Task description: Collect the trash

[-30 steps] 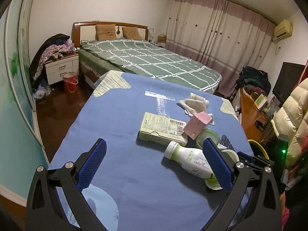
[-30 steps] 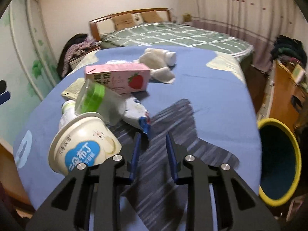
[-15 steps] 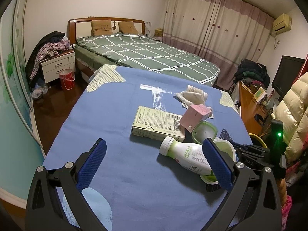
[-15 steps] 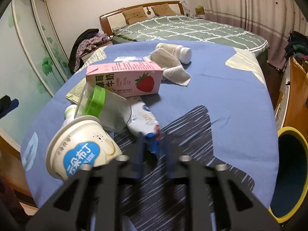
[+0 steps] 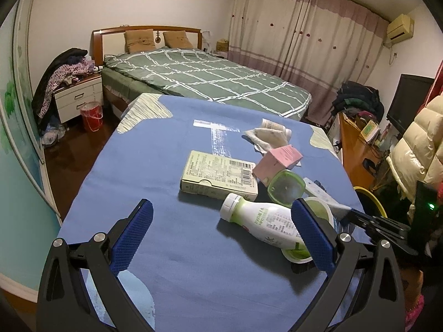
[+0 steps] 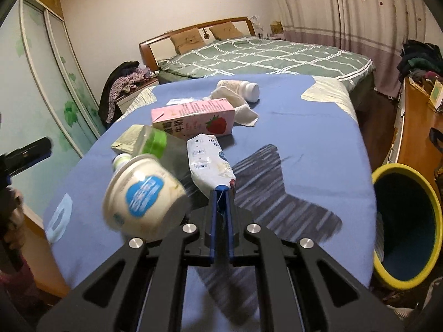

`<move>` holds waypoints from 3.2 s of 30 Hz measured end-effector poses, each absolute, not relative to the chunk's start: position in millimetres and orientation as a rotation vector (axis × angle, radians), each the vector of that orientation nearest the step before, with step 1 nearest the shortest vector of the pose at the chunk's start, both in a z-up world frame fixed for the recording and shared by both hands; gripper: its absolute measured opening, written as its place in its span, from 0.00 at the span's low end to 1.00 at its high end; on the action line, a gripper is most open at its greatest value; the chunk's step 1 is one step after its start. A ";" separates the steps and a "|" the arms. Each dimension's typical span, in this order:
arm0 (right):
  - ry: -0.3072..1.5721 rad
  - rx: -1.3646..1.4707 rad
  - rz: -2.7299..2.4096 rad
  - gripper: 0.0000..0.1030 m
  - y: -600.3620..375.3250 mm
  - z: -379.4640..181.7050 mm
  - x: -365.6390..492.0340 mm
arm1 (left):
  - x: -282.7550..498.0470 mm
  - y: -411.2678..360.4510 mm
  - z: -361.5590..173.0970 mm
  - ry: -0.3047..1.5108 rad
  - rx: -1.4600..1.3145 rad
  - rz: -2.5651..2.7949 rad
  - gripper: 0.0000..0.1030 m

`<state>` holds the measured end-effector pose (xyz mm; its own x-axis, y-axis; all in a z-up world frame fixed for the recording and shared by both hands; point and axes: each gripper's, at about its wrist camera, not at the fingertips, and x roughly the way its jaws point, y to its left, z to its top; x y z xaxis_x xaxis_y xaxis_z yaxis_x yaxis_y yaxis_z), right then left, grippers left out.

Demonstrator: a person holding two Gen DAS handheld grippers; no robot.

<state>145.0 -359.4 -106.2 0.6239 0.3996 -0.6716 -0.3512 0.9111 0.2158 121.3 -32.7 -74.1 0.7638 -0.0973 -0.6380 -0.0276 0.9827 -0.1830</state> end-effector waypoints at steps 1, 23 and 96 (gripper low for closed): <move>0.774 0.065 0.422 0.06 -362.9 -103.1 138.2 | 121.1 -34.2 -74.4 0.702 -0.185 -0.040 0.95; 0.785 0.173 -0.331 0.06 -558.1 -147.8 153.4 | 126.1 -84.5 -84.5 0.743 -0.106 -0.150 0.95; 0.733 0.236 -0.283 0.27 -550.0 -148.5 129.0 | 126.2 -208.1 -113.0 0.823 0.061 -0.611 0.83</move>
